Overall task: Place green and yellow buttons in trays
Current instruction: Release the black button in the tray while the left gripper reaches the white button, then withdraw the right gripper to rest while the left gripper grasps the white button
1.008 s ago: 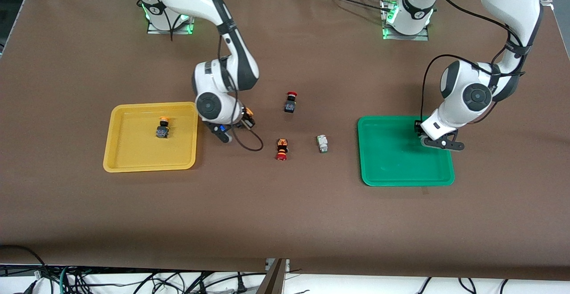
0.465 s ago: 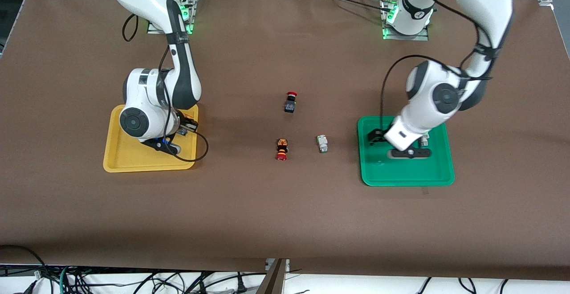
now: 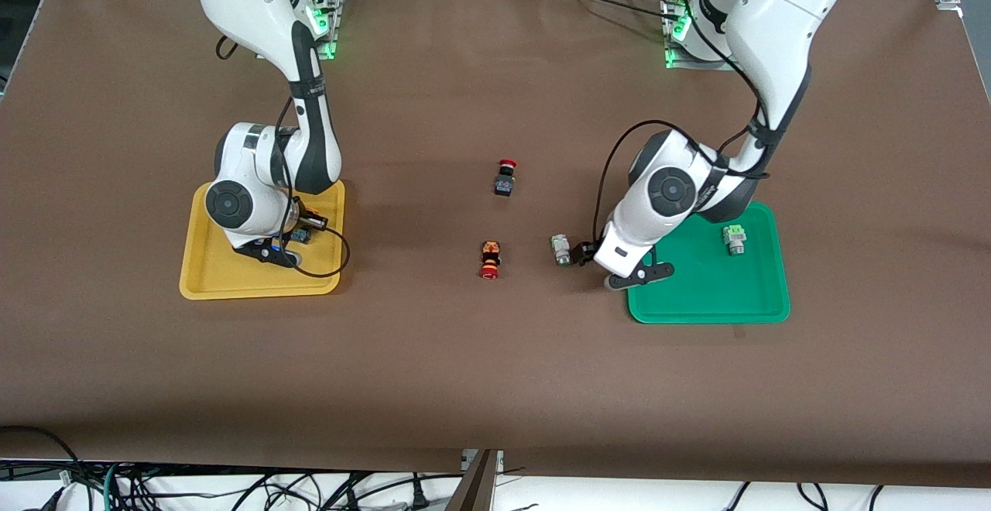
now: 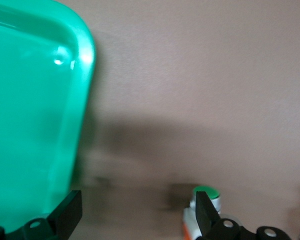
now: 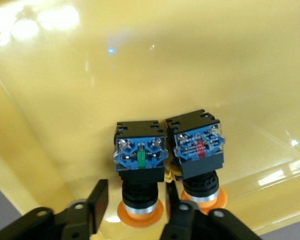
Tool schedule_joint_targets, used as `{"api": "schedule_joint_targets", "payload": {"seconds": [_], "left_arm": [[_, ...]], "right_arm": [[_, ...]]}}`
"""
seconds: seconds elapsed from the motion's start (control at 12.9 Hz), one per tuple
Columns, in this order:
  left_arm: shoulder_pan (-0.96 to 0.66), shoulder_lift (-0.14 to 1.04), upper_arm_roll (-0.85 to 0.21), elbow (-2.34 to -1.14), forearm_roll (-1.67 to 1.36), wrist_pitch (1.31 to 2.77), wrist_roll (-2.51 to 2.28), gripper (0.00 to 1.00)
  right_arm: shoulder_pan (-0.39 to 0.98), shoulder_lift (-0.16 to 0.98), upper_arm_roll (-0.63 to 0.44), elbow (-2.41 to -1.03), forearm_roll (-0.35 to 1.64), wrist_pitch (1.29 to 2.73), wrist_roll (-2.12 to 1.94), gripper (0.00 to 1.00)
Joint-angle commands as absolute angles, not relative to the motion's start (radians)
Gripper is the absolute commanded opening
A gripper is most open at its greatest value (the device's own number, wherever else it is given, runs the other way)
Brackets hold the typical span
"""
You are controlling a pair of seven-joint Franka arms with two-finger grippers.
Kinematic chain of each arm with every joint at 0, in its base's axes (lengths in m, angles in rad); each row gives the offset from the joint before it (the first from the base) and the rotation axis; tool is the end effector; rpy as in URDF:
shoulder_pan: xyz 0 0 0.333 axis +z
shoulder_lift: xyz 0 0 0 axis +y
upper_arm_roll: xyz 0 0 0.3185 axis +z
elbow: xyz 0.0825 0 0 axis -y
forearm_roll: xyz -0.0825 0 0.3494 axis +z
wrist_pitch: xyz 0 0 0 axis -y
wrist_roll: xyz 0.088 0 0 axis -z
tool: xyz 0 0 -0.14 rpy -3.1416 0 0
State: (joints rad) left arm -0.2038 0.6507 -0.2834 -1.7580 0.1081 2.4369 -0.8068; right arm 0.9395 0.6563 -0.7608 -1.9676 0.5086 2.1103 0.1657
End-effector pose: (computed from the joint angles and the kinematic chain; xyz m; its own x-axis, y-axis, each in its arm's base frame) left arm 0.5810 -0.2882 0.2086 0.9557 0.2928 -0.0290 0.2942 -0.9496 0.1081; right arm 0.5317 0.1325 0.1885 0.9291 -0.2841 -0.2368 -0.2579 -0.9566 0.1358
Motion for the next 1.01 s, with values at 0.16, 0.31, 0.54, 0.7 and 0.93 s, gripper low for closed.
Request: {"api": "schedule_joint_targets", "payload": {"seconds": [0.16,0.31,0.54,0.7,0.93], "left_arm": [[-0.264,0.696,-0.284,-1.671,0.146,2.413,-0.934,1.00],[-0.291,0.724,-0.284,-1.629,0.153,2.410,-0.951,1.00],[-0.310,0.732,-0.284,-1.635,0.256,2.410,-1.000,0.89],[-0.314,0.747,-0.284,-1.643,0.290,2.410,-1.021,0.89],[-0.324,0.753,-0.284,-1.651,0.290,2.407,-1.048,0.58]], "right_arm": [[0.952,0.537,-0.822,-1.804,0.512,1.881,0.247,0.99],[1.017,0.470,-0.888,-1.743,0.435,1.801,0.279,0.99],[1.097,0.283,-0.927,-1.730,0.268,1.726,0.328,0.99],[1.101,0.157,-0.917,-1.730,0.180,1.680,0.328,0.99],[1.092,0.100,-0.914,-1.665,0.135,1.588,0.299,0.99]]}}
